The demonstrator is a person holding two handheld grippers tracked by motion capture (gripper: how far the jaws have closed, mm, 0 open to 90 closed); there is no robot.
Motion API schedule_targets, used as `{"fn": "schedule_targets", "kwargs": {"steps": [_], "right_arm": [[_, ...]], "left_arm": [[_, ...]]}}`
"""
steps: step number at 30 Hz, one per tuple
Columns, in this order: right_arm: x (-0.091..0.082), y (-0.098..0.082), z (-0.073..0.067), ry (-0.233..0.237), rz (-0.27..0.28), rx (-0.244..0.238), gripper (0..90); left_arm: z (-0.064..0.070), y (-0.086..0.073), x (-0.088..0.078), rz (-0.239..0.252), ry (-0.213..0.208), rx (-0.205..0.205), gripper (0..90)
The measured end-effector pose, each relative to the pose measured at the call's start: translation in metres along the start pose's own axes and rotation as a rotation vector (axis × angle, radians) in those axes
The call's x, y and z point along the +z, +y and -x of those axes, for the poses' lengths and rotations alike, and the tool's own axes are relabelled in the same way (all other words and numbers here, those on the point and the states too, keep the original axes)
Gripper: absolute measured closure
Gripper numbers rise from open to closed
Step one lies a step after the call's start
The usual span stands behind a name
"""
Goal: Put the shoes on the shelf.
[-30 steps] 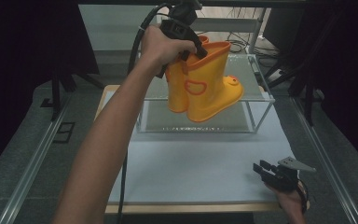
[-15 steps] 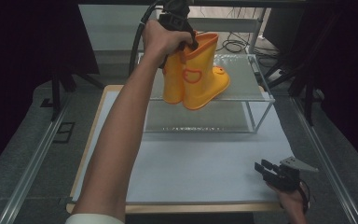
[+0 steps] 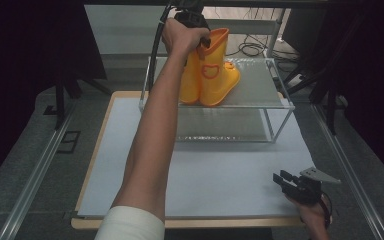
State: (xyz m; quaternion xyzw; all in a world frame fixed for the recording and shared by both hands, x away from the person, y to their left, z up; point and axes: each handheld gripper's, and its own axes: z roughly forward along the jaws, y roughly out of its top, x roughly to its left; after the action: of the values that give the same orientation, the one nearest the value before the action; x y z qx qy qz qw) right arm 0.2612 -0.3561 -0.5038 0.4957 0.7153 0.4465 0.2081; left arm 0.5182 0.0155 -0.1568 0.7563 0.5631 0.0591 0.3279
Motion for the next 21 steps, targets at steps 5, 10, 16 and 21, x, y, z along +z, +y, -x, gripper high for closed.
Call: {"fn": "schedule_targets", "kwargs": {"steps": [5, 10, 16, 21], "right_arm": [[0.000, -0.001, 0.003, -0.003, -0.001, 0.009, 60.6], [0.001, 0.000, -0.001, 0.001, -0.002, -0.006, 60.6], [0.001, -0.001, -0.002, 0.003, -0.006, -0.008, 60.5], [0.001, -0.001, -0.002, 0.003, -0.011, -0.008, 60.4]], "left_arm": [[-0.004, 0.006, 0.006, 0.017, 0.055, -0.032, 82.3], [-0.007, 0.009, 0.019, 0.035, 0.087, -0.042, 82.2], [-0.012, 0.008, 0.034, 0.021, 0.061, -0.044, 81.7], [-0.010, 0.009, 0.029, 0.042, 0.026, -0.019, 73.3]]}}
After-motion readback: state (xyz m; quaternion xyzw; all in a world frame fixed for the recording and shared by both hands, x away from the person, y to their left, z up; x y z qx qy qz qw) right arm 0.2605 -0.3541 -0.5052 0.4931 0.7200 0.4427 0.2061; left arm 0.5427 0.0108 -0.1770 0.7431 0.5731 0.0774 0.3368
